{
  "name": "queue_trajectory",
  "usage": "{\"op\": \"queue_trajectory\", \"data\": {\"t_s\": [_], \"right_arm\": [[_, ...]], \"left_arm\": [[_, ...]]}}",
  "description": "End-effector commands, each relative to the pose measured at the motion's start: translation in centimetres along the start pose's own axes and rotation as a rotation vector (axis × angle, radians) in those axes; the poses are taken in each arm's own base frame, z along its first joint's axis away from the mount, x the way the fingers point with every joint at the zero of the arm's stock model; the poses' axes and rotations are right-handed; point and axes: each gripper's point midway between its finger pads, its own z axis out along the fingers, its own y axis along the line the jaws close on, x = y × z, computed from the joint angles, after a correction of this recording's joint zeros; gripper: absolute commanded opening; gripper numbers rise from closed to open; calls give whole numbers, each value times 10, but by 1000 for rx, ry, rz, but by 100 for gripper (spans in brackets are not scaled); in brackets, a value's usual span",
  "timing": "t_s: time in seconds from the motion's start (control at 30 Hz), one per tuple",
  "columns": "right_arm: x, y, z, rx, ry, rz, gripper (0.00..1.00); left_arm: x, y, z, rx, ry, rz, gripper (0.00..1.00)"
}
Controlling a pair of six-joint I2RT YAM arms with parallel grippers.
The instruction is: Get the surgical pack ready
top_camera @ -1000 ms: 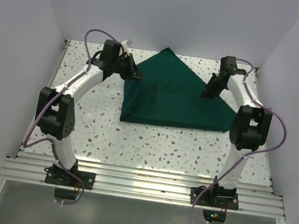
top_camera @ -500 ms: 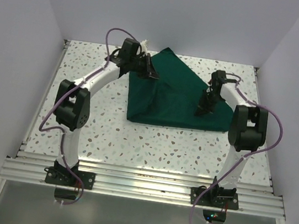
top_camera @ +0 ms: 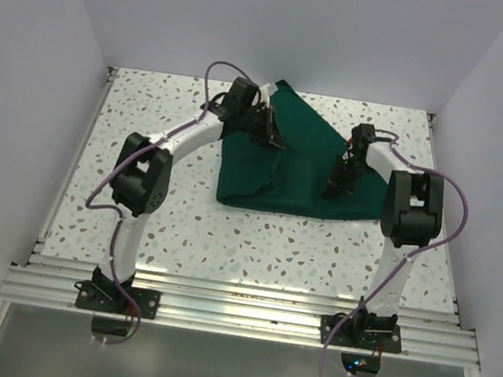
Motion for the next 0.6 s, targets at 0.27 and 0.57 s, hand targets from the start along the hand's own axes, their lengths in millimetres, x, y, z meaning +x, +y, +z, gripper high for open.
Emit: {"op": "queue_trajectory", "data": {"t_s": [0.27, 0.57], "right_arm": [[-6, 2, 25, 12, 22, -7, 0], [-6, 2, 29, 17, 35, -13, 0]], "left_arm": [[-8, -45, 17, 100, -15, 63, 0], [11, -36, 35, 93, 43, 55, 0]]}}
